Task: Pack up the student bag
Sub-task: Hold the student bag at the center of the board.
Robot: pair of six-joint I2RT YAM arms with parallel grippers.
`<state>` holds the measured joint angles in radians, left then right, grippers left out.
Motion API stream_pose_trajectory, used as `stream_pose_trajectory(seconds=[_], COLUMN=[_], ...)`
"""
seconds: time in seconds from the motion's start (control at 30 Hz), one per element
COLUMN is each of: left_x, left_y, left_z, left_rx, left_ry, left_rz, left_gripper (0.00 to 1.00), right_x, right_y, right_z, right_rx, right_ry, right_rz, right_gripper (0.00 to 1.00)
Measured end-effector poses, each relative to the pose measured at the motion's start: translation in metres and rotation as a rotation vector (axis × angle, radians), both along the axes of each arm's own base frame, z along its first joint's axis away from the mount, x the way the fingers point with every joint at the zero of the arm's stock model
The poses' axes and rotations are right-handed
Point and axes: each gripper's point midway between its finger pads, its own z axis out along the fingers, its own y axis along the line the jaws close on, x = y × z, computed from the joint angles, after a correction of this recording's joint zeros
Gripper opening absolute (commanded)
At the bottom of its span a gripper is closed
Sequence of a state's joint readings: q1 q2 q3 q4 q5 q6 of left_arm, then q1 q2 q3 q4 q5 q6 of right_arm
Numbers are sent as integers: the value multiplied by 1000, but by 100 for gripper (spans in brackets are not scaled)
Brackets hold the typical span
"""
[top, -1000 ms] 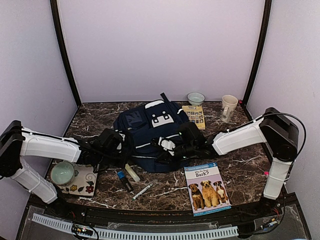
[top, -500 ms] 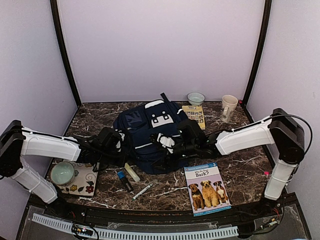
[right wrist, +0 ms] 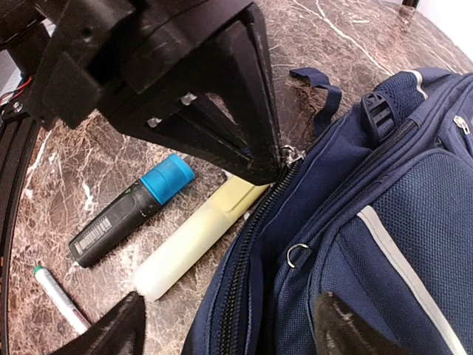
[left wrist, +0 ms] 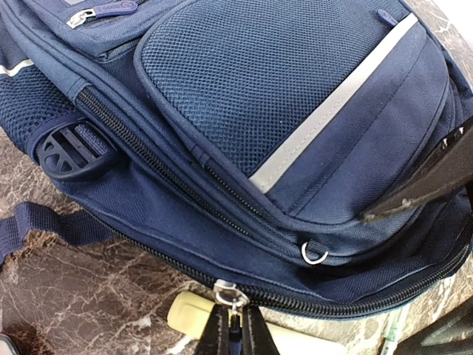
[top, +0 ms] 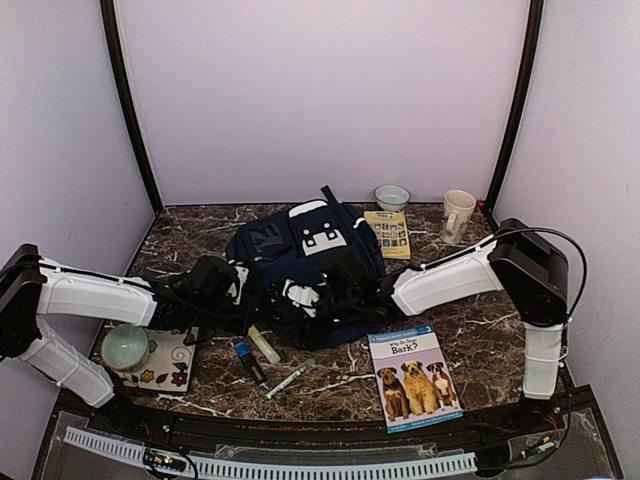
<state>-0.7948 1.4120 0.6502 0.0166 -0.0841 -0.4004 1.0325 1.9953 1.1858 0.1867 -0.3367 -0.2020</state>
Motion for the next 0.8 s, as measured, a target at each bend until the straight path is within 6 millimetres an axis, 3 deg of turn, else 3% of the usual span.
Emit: stream_pose_trajectory(seconds=[0.2, 0.4, 0.8], left_x=[-3, -5, 1], left_y=[1, 3, 13], left_z=[2, 1, 2], left_rx=[-16, -17, 16], left_ry=[-11, -10, -40], left_rz=[-5, -7, 60], left_gripper=[0, 0, 0], right_x=[-1, 3, -1], right_y=[-1, -4, -11], right_z=[-12, -19, -13], right_rx=[-33, -57, -48], right_ry=[15, -1, -21], right_rz=[-3, -15, -12], right_gripper=[28, 2, 0])
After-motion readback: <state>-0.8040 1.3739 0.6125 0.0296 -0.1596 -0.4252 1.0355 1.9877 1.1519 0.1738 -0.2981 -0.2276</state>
